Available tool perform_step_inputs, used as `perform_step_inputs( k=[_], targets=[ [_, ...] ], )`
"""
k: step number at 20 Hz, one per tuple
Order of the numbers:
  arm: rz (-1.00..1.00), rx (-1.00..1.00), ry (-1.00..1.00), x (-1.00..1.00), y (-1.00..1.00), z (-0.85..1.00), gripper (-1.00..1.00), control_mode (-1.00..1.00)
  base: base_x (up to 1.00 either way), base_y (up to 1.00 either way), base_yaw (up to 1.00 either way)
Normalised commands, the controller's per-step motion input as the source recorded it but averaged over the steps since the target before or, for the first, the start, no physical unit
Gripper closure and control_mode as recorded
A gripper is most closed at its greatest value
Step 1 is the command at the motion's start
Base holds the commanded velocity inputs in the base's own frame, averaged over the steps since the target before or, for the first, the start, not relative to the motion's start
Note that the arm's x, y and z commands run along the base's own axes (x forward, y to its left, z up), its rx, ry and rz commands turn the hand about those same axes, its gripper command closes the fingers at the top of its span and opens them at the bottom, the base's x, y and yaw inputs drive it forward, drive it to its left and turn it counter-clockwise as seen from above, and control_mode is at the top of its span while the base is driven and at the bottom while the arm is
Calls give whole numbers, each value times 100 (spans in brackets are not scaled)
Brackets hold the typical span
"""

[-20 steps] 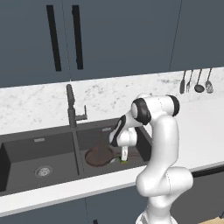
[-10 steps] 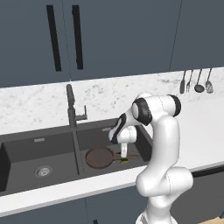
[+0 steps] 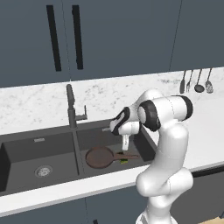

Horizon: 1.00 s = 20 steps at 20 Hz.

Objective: Pick the pan and sponge and place them into the sink. Then turn on the water.

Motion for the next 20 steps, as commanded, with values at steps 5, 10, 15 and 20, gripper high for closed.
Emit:
perform_step_inputs(
  k=[5,10,15,20],
  targets=[
    [-14,0,0,-41,0,50,-100,-100,0,0,0],
    [-27,0,0,-3,0,89,-100,-100,0,0,0],
    [-36,0,4,1,0,66,-100,-100,0,0,0],
    [-37,3,5,-5,1,24,-100,-100,0,0,0]
  ],
)
